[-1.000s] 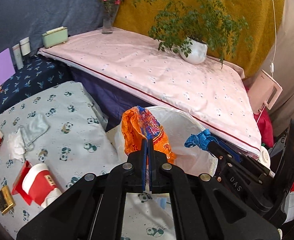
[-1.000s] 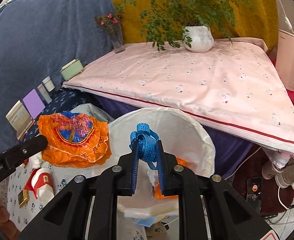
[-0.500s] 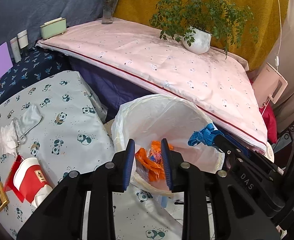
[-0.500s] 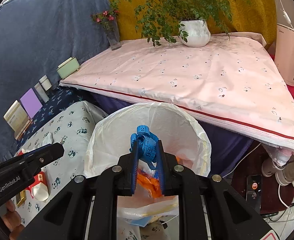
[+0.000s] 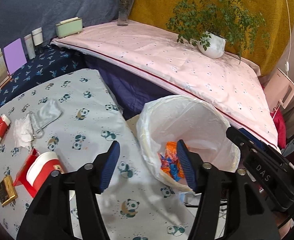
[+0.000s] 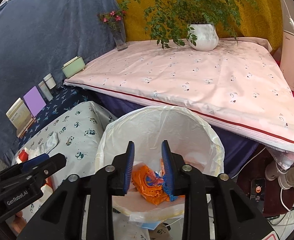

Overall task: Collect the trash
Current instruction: 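Move both tools back over the table toward the remaining trash, then close the left tool on the gold cigarette box while the right tool grasps the red-white cup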

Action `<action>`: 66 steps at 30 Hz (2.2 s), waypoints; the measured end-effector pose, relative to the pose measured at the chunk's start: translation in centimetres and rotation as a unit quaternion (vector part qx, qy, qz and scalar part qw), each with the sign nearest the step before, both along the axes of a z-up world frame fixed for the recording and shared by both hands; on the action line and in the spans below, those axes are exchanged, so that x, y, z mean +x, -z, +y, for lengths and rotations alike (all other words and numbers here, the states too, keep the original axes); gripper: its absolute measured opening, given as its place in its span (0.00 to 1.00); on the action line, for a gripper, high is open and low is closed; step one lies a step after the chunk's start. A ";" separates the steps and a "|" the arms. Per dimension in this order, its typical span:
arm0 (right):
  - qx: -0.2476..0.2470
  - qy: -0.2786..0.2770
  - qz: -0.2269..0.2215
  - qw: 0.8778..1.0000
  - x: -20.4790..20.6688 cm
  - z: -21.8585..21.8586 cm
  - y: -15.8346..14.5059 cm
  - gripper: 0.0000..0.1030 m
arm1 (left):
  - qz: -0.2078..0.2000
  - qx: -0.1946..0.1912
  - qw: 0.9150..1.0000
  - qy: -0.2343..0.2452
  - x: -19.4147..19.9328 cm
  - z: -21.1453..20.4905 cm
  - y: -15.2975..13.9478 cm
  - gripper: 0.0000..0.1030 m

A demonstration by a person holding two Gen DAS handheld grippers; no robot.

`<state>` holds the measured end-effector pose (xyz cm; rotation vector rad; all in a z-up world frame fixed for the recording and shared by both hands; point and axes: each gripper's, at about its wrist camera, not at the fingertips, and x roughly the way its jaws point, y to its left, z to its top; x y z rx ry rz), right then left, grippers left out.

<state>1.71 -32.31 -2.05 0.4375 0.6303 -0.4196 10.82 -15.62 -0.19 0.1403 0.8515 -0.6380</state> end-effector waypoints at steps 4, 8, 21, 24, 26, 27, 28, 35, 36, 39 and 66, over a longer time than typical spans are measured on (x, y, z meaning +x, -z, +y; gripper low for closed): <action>-0.003 -0.011 -0.001 1.000 0.6 1.3 -0.4 0.36 | -0.002 0.001 1.000 -0.017 0.3 1.8 0.0 0.58; -0.008 -0.025 -0.004 1.000 1.1 2.9 -1.0 0.42 | -0.007 0.003 0.999 -0.037 0.6 4.0 0.1 0.62; -0.013 -0.092 0.005 0.996 3.6 10.4 -1.1 0.55 | -0.015 0.019 0.992 -0.121 1.5 13.4 1.2 0.79; -0.013 -0.113 0.010 0.993 4.1 12.7 -0.8 0.57 | -0.022 0.034 0.990 -0.136 1.4 15.7 1.7 0.84; -0.013 -0.124 0.014 0.992 4.5 13.9 -0.6 0.58 | -0.027 0.045 0.989 -0.140 1.4 17.4 2.1 0.85; -0.012 -0.132 0.016 0.991 4.6 14.6 -0.5 0.58 | -0.030 0.050 0.989 -0.139 1.3 18.0 2.3 0.85; -0.011 -0.137 0.018 0.990 4.8 15.2 -0.4 0.58 | -0.033 0.056 0.988 -0.138 1.2 18.7 2.5 0.85; -0.007 -0.170 0.032 0.985 5.9 18.6 0.4 0.58 | -0.047 0.106 0.985 -0.126 1.4 24.3 4.7 0.86; -0.006 -0.174 0.034 0.984 6.1 19.2 0.5 0.58 | -0.047 0.111 0.985 -0.125 1.5 24.8 5.0 0.86; -0.006 -0.184 0.038 0.982 6.5 20.4 0.7 0.58 | -0.050 0.130 0.983 -0.120 2.0 27.0 6.2 0.86; -0.011 -0.224 0.072 0.972 9.8 26.2 2.6 0.58 | 0.011 0.076 0.990 -0.118 5.1 29.6 10.8 0.66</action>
